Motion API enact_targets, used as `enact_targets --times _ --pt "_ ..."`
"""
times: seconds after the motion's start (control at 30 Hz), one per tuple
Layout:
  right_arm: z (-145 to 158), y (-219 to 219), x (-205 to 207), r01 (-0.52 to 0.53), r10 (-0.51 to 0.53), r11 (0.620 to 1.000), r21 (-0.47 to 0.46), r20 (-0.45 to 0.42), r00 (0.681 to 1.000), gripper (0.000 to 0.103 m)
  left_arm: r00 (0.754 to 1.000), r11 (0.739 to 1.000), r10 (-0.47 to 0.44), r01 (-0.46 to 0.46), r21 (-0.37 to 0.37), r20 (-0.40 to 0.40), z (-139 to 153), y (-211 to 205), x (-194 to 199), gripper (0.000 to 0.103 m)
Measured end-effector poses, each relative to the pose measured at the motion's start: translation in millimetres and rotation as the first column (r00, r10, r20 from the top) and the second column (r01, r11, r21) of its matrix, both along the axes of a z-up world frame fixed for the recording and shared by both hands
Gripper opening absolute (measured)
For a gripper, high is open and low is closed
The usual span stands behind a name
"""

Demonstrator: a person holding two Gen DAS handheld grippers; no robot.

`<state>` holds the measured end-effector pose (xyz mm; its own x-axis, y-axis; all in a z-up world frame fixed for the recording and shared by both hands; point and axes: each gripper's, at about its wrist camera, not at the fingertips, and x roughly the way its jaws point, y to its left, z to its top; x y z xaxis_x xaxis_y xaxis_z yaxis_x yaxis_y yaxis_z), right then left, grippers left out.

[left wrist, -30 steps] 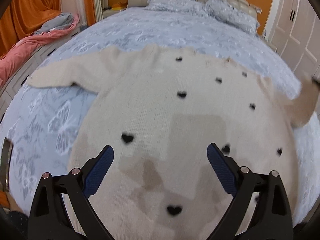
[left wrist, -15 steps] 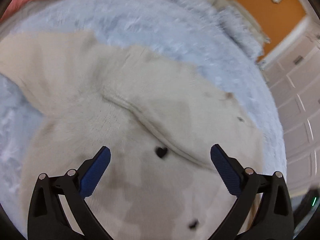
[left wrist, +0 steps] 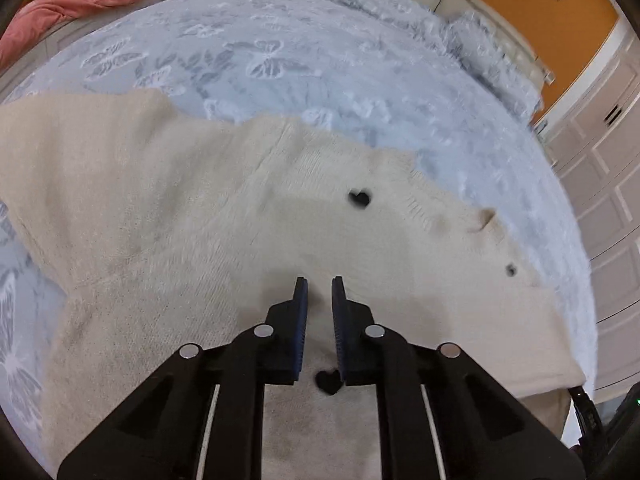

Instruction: Fold small clothes

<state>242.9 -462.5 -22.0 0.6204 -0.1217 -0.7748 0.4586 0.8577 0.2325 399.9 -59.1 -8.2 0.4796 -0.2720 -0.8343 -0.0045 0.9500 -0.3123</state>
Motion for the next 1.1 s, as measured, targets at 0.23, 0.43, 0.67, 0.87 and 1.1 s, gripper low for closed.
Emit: enact_targets --times 0.23,0.43,0.67,0.87,1.1 --pt "16 -2 -15 0.013 -0.013 1.0 0.003 0.01 1.0 0.018 1.0 1.0 0.01 -0.01 0.027 -0.015 -17 -2 -11 0.012" --pt "32 29 3 -0.045 0.048 0.997 -0.056 0.047 0.998 0.021 1.0 0.998 0.004 -0.003 0.061 -0.015 -17 -8 -10 0.013" --pt "14 23 -4 -0.015 0.014 1.0 -0.027 -0.004 1.0 0.024 1.0 1.0 -0.004 0.004 -0.025 -0.01 0 -11 -17 0.066" --pt "1 21 -7 -0.007 0.005 0.999 -0.035 -0.056 0.998 0.027 0.997 0.996 -0.062 0.064 0.065 -0.046 -6 -37 -9 0.017" --pt "46 29 -19 -0.015 0.023 0.997 -0.078 0.103 0.994 0.028 0.991 0.978 -0.111 0.095 0.188 0.076 23 -41 -14 0.009"
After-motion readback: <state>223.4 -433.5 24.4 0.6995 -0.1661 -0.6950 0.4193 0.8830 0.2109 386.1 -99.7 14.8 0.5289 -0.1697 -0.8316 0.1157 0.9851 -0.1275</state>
